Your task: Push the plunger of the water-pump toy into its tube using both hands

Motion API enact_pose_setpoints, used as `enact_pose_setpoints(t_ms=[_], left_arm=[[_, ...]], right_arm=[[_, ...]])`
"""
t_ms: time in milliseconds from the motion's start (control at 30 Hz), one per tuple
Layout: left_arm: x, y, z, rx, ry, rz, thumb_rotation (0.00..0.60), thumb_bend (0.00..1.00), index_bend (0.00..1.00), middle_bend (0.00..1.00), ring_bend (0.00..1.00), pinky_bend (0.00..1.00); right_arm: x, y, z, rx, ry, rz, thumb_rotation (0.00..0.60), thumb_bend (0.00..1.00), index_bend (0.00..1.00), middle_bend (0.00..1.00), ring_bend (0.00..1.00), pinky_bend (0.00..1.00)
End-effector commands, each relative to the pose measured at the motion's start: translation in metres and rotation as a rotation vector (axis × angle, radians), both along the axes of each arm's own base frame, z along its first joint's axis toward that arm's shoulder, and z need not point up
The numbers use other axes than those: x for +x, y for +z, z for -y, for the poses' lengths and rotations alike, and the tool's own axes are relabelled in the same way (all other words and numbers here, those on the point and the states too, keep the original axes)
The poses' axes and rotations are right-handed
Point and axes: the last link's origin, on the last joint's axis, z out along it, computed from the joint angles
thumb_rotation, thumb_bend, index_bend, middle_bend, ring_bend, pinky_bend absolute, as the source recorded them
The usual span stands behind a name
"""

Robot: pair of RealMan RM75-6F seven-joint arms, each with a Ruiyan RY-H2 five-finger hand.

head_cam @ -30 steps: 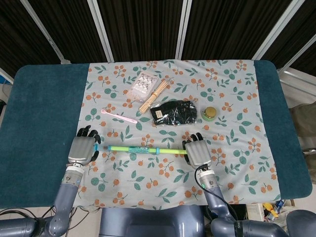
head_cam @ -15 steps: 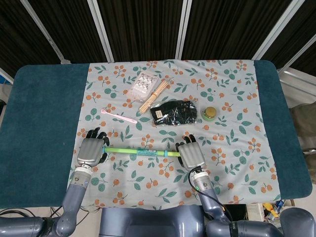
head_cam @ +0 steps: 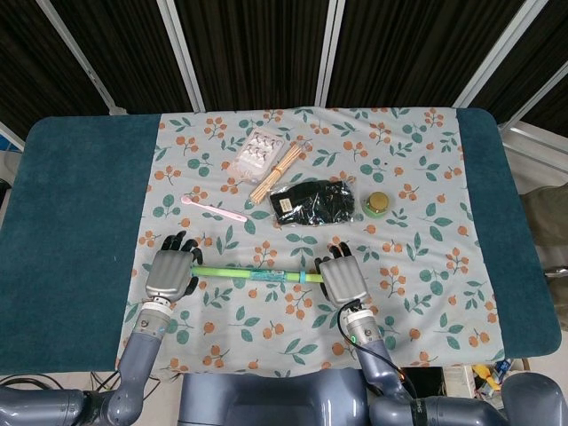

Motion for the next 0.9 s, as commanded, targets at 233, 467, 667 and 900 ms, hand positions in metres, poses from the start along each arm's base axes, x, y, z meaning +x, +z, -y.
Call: enact_pose_setpoints(t_ms=[233,467,667,900], left_arm=[[-0.002,0.004,0.0,0.006,-0.007,-0.007,0.6,0.23,0.37,0.15,0.05,0.1],[-0.012,0.016,-0.001,0.025,0.0,0.006,0.6,0.09,0.21,0.1,0.04,0.07],[-0.027,0.037,0.006,0.047,0.002,0.061,0.6,0.08,0.15,0.1,0.04,0.05],[-0.062,0.068,0.027,0.076,-0.022,0.098,0.6,0.08,0.08,0.07,0.03,0.05]], right_arm=[[-0.004,0.002,0.0,0.015,-0.008,-0.025,0.6,0.26,0.42,0.23,0.11,0.17],[-0.012,0.008,0.002,0.018,-0.029,-0.085,0.6,0.12,0.09,0.02,0.01,0.15],[-0.033,0.034,-0.002,-0.015,-0.063,-0.092,0.6,0.1,0.04,0.01,0.01,0.15],[-0.074,0.081,-0.025,-0.063,-0.101,-0.069,0.6,0.05,0.03,0.01,0.01,0.15]])
